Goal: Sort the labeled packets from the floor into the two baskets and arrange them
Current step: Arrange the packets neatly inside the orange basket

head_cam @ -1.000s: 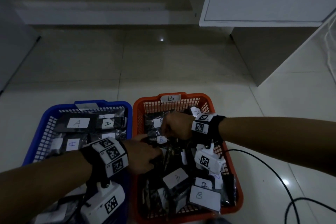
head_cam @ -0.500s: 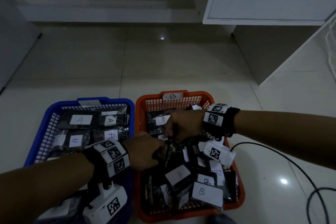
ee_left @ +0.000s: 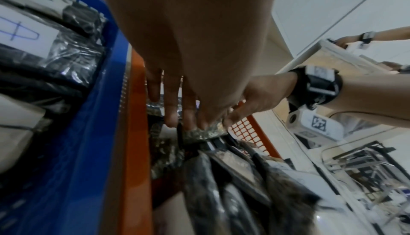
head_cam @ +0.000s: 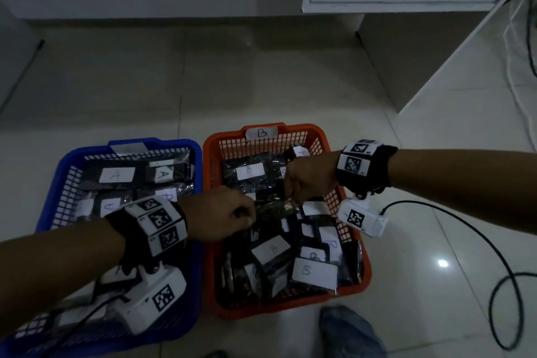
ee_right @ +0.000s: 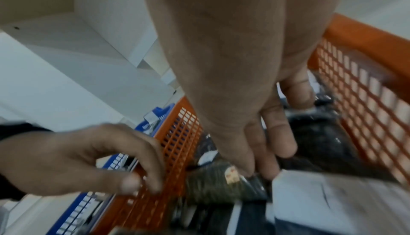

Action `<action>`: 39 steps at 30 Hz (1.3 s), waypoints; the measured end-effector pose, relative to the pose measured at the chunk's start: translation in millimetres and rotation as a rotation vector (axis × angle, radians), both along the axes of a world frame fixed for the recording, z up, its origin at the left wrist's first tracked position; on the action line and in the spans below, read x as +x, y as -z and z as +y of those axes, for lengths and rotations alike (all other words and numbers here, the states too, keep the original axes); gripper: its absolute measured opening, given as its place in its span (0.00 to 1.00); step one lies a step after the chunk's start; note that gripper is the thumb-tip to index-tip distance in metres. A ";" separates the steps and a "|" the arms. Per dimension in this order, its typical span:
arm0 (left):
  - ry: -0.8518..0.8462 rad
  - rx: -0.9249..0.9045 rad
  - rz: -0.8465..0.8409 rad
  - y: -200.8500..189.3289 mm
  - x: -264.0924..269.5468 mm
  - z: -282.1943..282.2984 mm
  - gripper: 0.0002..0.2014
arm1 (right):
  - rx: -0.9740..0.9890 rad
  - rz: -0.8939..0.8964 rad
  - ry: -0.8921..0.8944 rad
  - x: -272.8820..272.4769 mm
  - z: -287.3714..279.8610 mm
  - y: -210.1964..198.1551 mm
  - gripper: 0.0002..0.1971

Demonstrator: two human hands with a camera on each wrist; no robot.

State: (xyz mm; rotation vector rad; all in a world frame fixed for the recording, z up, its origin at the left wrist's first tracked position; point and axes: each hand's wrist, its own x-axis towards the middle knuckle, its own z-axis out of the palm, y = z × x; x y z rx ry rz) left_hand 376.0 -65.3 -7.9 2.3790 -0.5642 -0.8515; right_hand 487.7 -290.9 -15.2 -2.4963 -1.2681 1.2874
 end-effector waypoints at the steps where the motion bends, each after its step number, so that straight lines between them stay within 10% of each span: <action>1: -0.008 -0.031 0.016 -1.8 -2.9 -4.1 0.10 | 0.000 -0.013 0.005 -4.5 -2.4 1.4 0.11; 6: -0.043 -0.160 0.031 -16.3 -25.9 -27.0 0.17 | 0.247 -0.125 0.113 -31.8 -18.2 -23.7 0.05; 17: 0.018 -0.094 0.190 -31.7 -29.8 -21.2 0.10 | 0.132 0.357 0.259 -83.4 -50.4 -47.5 0.12; 26: -0.149 0.240 -0.208 -28.8 42.8 16.8 0.08 | 0.156 0.169 0.093 -86.5 -39.9 -41.9 0.21; 39: -0.137 0.383 -0.093 -29.4 104.2 22.2 0.11 | 0.181 0.090 0.204 -40.6 -37.2 -34.1 0.15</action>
